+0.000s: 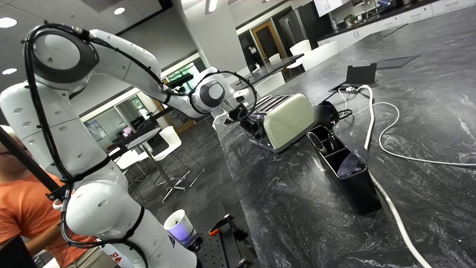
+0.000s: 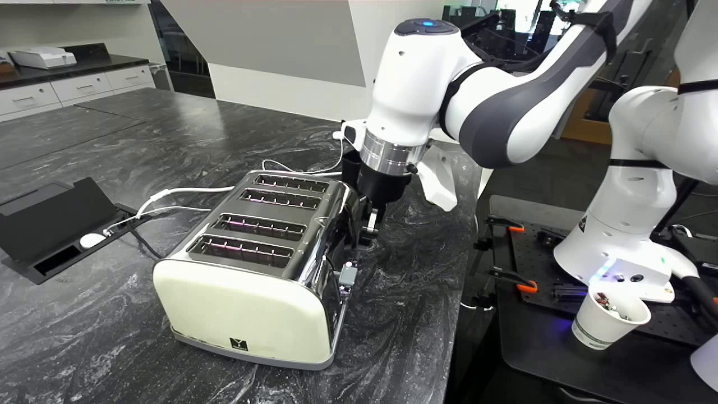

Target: Push the right lever down

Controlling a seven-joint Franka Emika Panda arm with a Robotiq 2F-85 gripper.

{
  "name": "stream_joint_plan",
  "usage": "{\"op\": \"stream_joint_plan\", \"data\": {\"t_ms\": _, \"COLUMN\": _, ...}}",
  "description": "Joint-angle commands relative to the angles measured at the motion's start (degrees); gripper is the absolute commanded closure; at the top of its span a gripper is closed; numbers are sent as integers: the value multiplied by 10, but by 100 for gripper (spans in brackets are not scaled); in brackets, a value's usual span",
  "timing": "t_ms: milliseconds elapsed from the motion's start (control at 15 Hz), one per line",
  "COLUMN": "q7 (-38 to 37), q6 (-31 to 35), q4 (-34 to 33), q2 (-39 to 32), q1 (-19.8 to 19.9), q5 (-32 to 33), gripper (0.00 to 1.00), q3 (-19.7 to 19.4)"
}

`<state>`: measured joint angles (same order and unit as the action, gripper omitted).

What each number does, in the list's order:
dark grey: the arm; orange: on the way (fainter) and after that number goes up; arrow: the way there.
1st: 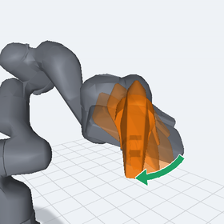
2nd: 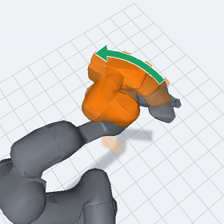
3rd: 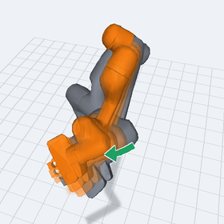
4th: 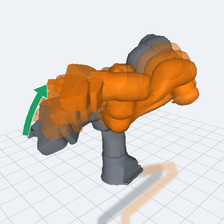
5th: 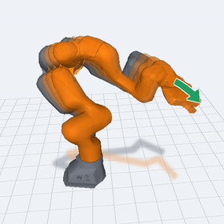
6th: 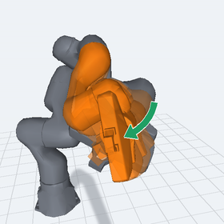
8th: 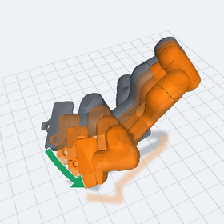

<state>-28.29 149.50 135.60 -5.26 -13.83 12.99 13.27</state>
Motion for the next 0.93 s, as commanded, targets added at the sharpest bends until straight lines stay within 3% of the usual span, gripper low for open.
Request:
{"op": "stream_joint_plan", "data": {"t_ms": 0, "q7": -14, "q6": 72, "q4": 5, "q2": -36, "q1": -1, "q5": 36, "gripper": 100, "q3": -24}}
{"op": "stream_joint_plan", "data": {"t_ms": 333, "q7": -34, "q6": 78, "q4": 18, "q2": -12, "q1": -5, "q5": 52, "gripper": 100, "q3": -24}}
{"op": "stream_joint_plan", "data": {"t_ms": 867, "q7": -26, "q6": 41, "q4": 35, "q2": 64, "q1": -3, "q5": 9, "gripper": 100, "q3": -13}}
